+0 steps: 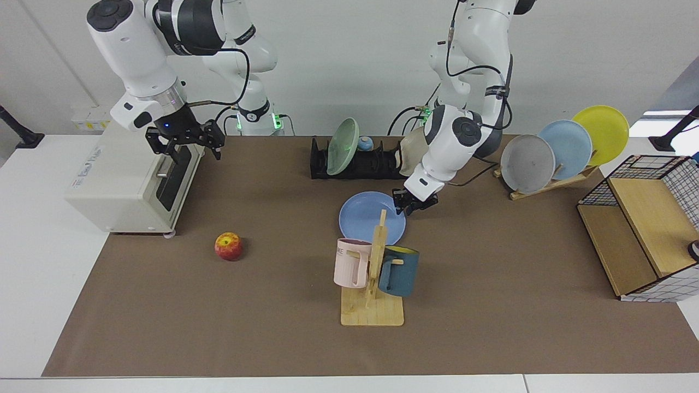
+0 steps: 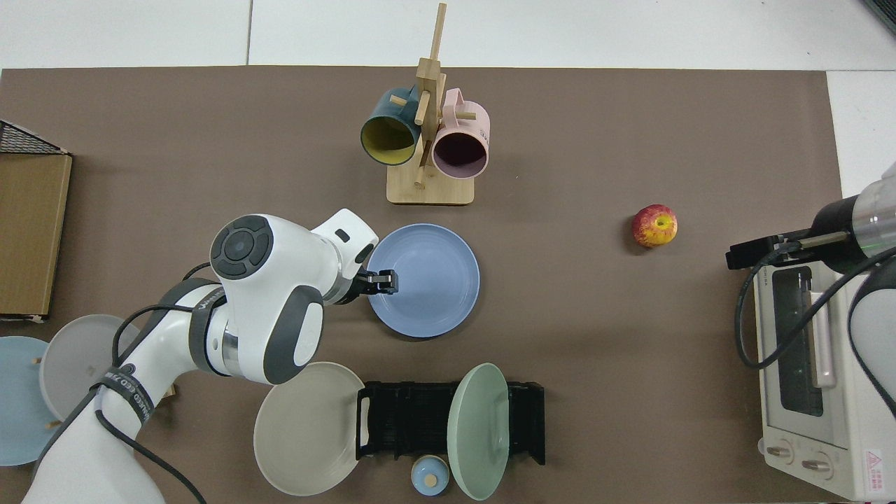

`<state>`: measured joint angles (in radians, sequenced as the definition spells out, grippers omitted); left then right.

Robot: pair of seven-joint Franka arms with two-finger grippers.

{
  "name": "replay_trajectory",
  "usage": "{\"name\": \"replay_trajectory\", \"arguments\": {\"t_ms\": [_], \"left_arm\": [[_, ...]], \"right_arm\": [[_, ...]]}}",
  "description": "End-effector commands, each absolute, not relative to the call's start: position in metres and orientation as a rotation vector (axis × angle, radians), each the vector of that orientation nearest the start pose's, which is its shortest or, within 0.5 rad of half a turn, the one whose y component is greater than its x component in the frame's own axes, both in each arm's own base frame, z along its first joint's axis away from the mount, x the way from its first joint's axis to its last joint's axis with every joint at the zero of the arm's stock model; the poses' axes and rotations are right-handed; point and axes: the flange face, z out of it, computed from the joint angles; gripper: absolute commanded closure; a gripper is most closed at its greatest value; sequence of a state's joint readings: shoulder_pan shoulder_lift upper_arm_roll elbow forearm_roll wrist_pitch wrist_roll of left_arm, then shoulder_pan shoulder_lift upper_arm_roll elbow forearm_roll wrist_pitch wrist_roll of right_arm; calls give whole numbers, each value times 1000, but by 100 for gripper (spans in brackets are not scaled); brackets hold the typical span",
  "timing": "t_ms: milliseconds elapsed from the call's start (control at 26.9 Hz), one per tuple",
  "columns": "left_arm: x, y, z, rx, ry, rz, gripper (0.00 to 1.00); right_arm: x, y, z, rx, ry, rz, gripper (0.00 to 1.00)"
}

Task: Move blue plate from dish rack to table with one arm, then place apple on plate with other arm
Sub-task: 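Lift the blue plate out of the rack and lower it onto the table, then release the plate and withdraw the left gripper while the right gripper grasps the apple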

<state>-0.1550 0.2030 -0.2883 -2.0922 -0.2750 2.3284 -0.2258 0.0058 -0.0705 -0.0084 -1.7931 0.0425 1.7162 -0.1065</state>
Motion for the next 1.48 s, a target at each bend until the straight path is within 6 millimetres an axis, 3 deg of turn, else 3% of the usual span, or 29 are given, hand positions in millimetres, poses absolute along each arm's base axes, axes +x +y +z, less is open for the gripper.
{"name": "replay_trajectory", "arguments": {"t_ms": [0, 223, 334, 483, 631, 780, 1039, 1188, 1299, 1374, 1448], "left_arm": [[511, -252, 334, -3391, 81, 64, 0], [510, -247, 336, -3202, 273, 53, 0], [515, -246, 347, -3105, 321, 39, 0], [526, -243, 371, -2991, 379, 52, 0], [542, -233, 412, -2815, 435, 41, 0], [551, -222, 449, -2793, 410, 42, 0], [556, -205, 551, -2863, 249, 113, 0], [553, -189, 576, -2935, 157, 167, 0], [554, -156, 612, -3049, 58, 142, 0], [555, -135, 620, -3092, 1, 149, 0], [554, -128, 622, -3102, -17, 140, 0]], "right_arm": [[538, 1, 574, -3102, -113, -14, 0], [538, 2, 574, -3102, -115, -14, 0], [538, 2, 574, -3102, -115, -14, 0], [538, 2, 574, -3102, -117, -12, 0], [535, 3, 572, -3117, -129, 18, 0], [543, 2, 566, -3122, -158, -61, 0], [588, 9, 481, -3125, -164, -150, 0], [610, 23, 442, -3121, -198, -200, 0], [622, 25, 411, -3123, -216, -207, 0], [627, 28, 393, -3122, -225, -209, 0], [633, 34, 373, -3121, -245, -219, 0]]}}
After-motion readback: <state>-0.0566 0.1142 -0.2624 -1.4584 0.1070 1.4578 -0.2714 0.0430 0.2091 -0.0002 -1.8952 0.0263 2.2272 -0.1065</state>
